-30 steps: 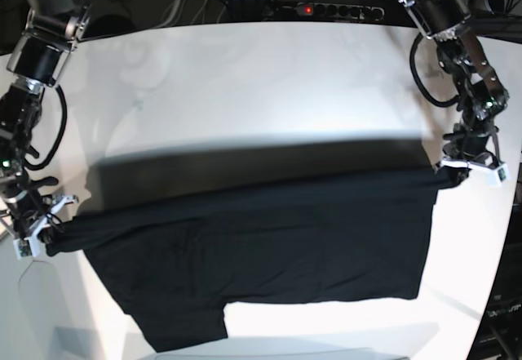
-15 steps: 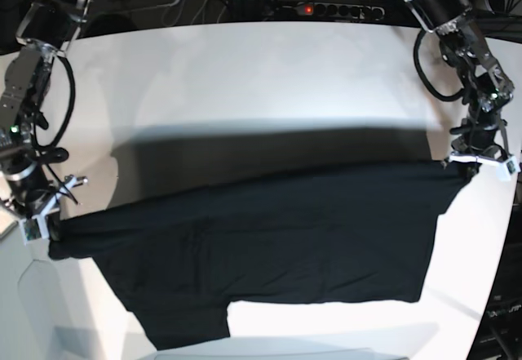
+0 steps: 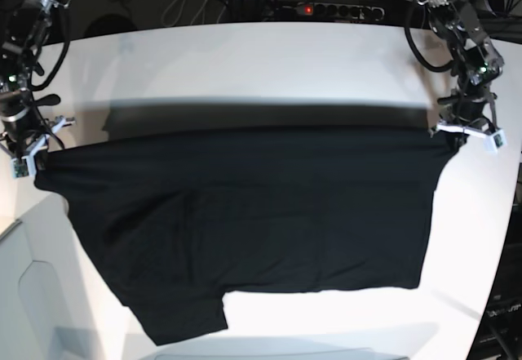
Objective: Fold the T-shirt properly
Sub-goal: 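Drag the held shirt edge back toward the robot with both grippers, then release the shirt edge and raise both grippers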
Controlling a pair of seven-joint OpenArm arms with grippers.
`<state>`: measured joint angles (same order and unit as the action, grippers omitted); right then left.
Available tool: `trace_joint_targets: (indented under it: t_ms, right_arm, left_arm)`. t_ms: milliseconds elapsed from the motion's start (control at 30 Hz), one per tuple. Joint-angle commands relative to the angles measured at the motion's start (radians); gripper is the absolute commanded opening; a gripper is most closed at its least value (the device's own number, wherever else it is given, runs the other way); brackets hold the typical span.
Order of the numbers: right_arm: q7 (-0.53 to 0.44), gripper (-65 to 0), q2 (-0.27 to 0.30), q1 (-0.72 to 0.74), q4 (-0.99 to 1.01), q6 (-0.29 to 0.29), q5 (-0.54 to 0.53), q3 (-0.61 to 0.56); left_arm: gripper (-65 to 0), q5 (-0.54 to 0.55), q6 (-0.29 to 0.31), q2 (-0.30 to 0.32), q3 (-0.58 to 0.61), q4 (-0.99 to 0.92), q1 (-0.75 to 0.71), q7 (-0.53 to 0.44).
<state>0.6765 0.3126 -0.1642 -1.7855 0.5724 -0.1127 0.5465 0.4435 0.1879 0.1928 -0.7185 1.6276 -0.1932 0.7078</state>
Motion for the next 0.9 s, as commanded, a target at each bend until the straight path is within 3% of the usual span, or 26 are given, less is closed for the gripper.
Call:
trace_joint_targets:
  t_ms: [0,400,500,633,867]
  right_arm:
    - [-0.019,-65.0,0.017,-0.005,-0.003,-0.005,0.012,0.022]
    - [-0.019,-65.0,0.003,-0.145,0.089,-0.005,0.012,0.027]
    - [-0.019,-65.0,0.003,-0.186,0.082,-0.004,0.008,0.027]
    - [-0.019,-65.0,0.003,-0.223,0.079,0.039,0.011,0.03]
    - [-0.019,-65.0,0.003,-0.265,0.077,0.041,0.008,0.03]
  left_arm:
    - [-65.0,0.001,-0.005,0.01,-0.008,0.035,-0.007,-0.035]
    - [-65.0,0.001,-0.005,-0.069,-0.008,0.081,-0.222,-0.043]
    - [-65.0,0.001,-0.003,-0.068,-0.01,0.081,-0.259,-0.043]
    - [-65.0,0.001,-0.003,-0.069,-0.065,0.081,-0.268,-0.041]
    - [-65.0,0.001,-0.001,-0.068,-0.134,0.081,-0.271,-0.03]
